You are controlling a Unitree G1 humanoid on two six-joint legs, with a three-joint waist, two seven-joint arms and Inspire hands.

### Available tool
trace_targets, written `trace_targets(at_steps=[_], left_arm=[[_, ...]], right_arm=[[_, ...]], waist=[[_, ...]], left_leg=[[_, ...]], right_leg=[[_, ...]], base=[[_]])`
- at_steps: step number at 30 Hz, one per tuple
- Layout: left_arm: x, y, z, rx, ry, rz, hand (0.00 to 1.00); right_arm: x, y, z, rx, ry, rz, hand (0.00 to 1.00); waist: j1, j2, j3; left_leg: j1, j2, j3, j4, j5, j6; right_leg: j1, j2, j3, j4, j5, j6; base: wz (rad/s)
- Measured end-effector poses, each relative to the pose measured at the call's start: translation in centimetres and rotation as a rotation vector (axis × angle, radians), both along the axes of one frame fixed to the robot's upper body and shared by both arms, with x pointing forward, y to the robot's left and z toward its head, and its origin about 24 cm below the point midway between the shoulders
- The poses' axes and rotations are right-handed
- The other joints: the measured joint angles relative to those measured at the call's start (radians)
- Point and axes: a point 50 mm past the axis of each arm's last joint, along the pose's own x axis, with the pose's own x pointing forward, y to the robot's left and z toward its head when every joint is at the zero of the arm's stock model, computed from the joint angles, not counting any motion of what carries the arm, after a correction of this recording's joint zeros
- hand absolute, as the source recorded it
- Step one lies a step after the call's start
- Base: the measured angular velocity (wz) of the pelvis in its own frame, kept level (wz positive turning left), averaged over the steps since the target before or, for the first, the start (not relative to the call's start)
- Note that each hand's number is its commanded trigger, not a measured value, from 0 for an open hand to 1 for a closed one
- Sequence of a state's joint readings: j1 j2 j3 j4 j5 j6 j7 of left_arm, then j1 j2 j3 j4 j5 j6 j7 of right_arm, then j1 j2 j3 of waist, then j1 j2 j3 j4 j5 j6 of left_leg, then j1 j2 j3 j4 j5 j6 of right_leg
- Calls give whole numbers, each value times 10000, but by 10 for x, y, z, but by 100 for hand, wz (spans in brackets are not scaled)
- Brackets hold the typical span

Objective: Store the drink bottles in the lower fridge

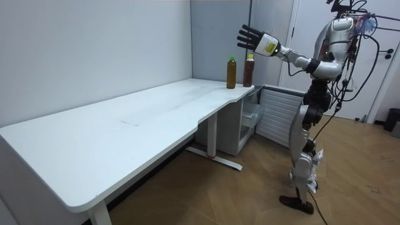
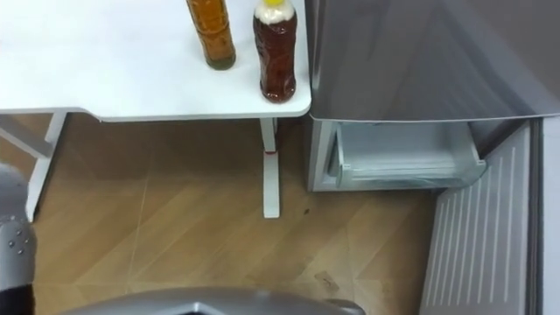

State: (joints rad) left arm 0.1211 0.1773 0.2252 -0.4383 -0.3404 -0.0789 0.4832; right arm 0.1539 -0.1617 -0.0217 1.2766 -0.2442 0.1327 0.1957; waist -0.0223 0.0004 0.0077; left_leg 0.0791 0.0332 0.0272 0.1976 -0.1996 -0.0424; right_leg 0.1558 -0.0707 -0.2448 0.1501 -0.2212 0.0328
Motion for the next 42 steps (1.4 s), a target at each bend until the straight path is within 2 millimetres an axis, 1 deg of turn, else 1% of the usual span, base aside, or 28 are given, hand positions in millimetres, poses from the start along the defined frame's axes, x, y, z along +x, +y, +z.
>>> trace_targets(at_steps=[1,3,6,8,11,13,15,19,22,29,36,37,38,42], left_arm=[[2,-2,2,75,-58,-274,0],[12,-14,9,417,-272,-1438,0],[22,-27,15,856,-369,-2765,0],[26,-33,18,1074,-419,-3347,0],[31,-41,22,1406,-476,-4156,0],[32,-44,25,1546,-479,-4560,0],[35,-48,28,1771,-527,-5076,0],[36,-51,30,2118,-478,-5641,0],[38,-57,29,2332,-306,-6257,0],[39,-67,25,2730,85,-7542,0],[39,-75,22,2999,192,-8422,0],[39,-76,22,3056,191,-8568,0],[39,-76,22,3064,189,-8607,0],[39,-79,21,3167,295,-8979,0]], right_arm=[[0,0,0,34,-1,8,0],[-1,0,0,99,99,86,0],[-1,0,0,125,248,355,0],[0,0,0,141,295,348,0],[-1,-1,0,121,351,337,0],[-1,-1,0,122,349,314,0],[-1,-1,0,111,359,309,0],[2,-1,0,111,294,302,0],[2,-1,0,92,355,283,0],[2,-2,1,65,442,275,0],[3,-2,1,47,438,279,0],[3,-3,1,37,425,289,0],[3,-3,1,24,419,298,0],[7,-6,2,-73,469,414,0]], waist=[[-35,12,11],[-134,37,27],[-231,90,7],[-271,88,7],[-308,94,4],[-330,102,-1],[-423,115,-9],[-530,151,-25],[-574,171,-29],[-593,265,23],[-667,299,11],[-680,315,19],[-694,324,18],[-803,401,-28]], left_leg=[[-10,1,12,4,0,0],[-86,3,45,1,0,0],[-122,10,168,2,0,1],[-134,20,260,0,0,1],[-139,21,287,-11,0,1],[-148,27,279,-12,0,1],[-130,30,283,-36,1,1],[1,35,287,-128,1,2],[77,35,300,-142,1,2],[17,35,259,-140,1,2],[5,35,259,-139,1,2],[-4,37,261,-136,1,2],[-8,39,268,-134,1,2],[-72,59,294,-97,1,2]], right_leg=[[-17,0,4,-3,0,0],[-118,-1,38,9,0,-1],[-205,-1,175,24,1,-1],[-276,0,269,34,3,-1],[-356,2,417,39,4,-3],[-339,6,436,61,10,-8],[-303,9,446,60,16,-13],[-234,19,496,46,15,-13],[-186,18,505,43,15,-13],[-218,23,503,34,15,-13],[-236,25,509,40,15,-13],[-250,28,515,42,15,-13],[-290,28,522,45,15,-13],[-431,29,538,168,13,-12]], base=[[0],[-5],[-11],[-16],[-15],[-9],[5],[-4],[0],[1],[0],[0],[0],[0]])
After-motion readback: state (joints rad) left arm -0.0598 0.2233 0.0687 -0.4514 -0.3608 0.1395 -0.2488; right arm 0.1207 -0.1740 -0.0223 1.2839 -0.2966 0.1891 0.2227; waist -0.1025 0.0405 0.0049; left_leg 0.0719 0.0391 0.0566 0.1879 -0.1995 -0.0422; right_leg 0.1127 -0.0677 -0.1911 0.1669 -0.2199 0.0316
